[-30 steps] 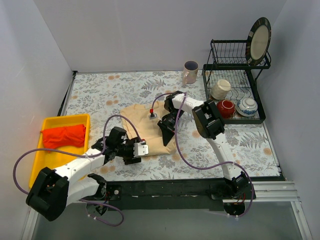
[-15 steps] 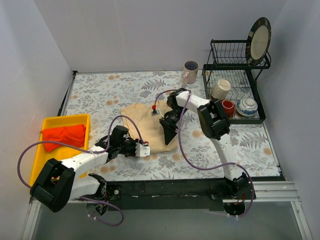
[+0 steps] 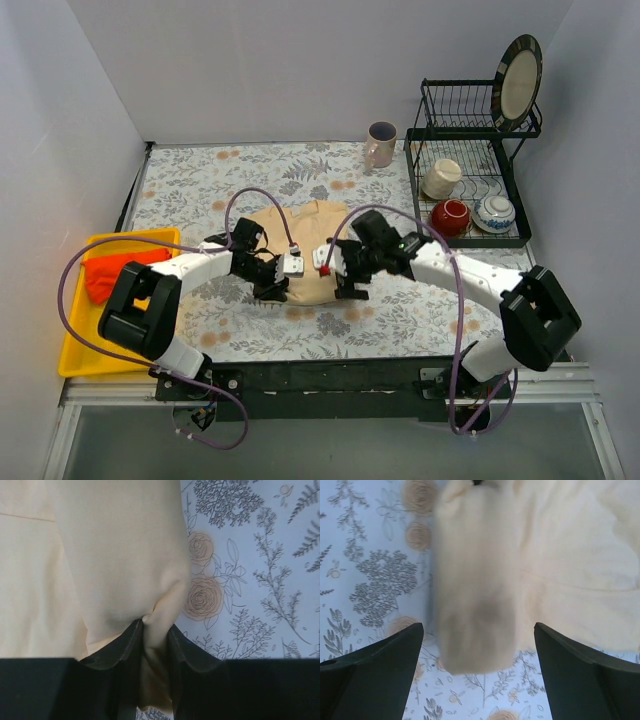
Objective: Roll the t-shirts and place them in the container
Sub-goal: Roll the T-shirt to the center of the board.
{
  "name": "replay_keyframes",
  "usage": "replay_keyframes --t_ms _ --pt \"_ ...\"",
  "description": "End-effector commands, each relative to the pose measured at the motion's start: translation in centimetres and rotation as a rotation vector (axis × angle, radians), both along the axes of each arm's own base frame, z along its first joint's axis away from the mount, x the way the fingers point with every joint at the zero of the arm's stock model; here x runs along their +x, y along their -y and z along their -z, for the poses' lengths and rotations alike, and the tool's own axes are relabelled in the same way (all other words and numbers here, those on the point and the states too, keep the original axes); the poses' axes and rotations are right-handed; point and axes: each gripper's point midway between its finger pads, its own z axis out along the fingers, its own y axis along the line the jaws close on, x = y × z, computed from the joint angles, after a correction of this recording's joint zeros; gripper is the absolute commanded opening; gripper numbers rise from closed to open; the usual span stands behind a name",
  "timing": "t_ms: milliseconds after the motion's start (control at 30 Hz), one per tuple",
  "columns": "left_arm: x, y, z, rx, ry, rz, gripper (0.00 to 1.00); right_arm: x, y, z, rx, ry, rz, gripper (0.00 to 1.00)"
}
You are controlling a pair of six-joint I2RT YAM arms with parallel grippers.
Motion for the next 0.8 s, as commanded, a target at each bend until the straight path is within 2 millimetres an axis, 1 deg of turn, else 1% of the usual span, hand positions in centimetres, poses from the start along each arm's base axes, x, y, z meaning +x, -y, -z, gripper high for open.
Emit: replay_keyframes --t_ms 0,33,67,100,133,167,233,267,367,400,433,467,500,533,633,700,733,767 --pt "-7.6 -1.6 1.0 0.052 -0.445 -0.007 0.23 -0.6 -1.7 0.0 0.023 0.298 -0.076 0.99" --pt "-7.1 -1.4 1.0 0.048 -0.458 -0.012 0.23 -0.9 -1.9 0.0 0.027 0.32 -0.092 0.99" --pt "-7.2 -1.3 0.8 0.036 -0.484 -0.016 0.23 -1.4 -2.1 0.2 0.026 0.322 -0.111 0.99" --pt "-6.7 -1.4 0.7 0.028 -0.496 -0.034 0.23 -2.2 -2.4 0.7 0.02 0.318 -0.135 0.98" --pt "-6.6 -1.4 0.9 0.02 -0.521 -0.042 0.23 -2.5 -2.4 1.3 0.009 0.312 -0.141 0.99" --pt "-6.2 -1.2 0.6 0.006 -0.532 -0.046 0.23 -2.6 -2.6 1.5 0.011 0.316 -0.144 0.99" --pt "-5.7 -1.4 0.8 -0.001 -0.555 -0.063 0.23 -2.9 -2.9 2.1 0.006 0.313 -0.157 0.99" --pt "-5.4 -1.5 0.7 -0.003 -0.56 -0.065 0.23 -2.9 -3.1 2.4 0.007 0.314 -0.162 0.99" --pt "-5.1 -1.9 0.9 -0.007 -0.593 -0.082 0.23 -2.9 -3.3 3.8 -0.009 0.318 -0.183 0.99" --pt "-4.5 -2.0 0.8 -0.014 -0.598 -0.097 0.23 -3.1 -3.2 4.5 -0.02 0.309 -0.192 0.99" --pt "-4.3 -2.1 0.8 -0.017 -0.605 -0.102 0.23 -3.3 -3.4 4.8 -0.018 0.316 -0.216 0.99" --pt "-4.5 -2.3 1.0 -0.012 -0.633 -0.105 0.23 -3.5 -3.2 5.2 -0.024 0.315 -0.23 0.99" --pt "-4.0 -2.4 0.9 -0.02 -0.633 -0.114 0.23 -3.6 -3.8 4.8 -0.002 0.339 -0.247 0.99" --pt "-3.9 -2.5 0.9 -0.021 -0.643 -0.116 0.23 -3.8 -4.0 4.7 0.008 0.345 -0.258 0.99" --pt "-3.2 -2.7 0.9 -0.028 -0.661 -0.131 0.23 -4.0 -4.1 4.2 0.017 0.334 -0.256 0.99" --pt "-2.9 -2.7 0.9 -0.032 -0.67 -0.14 0.23 -3.9 -4.2 3.4 0.022 0.318 -0.236 0.99" --pt "-2.6 -2.6 0.8 -0.037 -0.666 -0.142 0.23 -4.2 -3.8 3.6 0.004 0.295 -0.233 0.98" --pt "-2.5 -2.6 0.7 -0.039 -0.667 -0.142 0.23 -4.3 -3.8 3.1 0.013 0.289 -0.226 0.99"
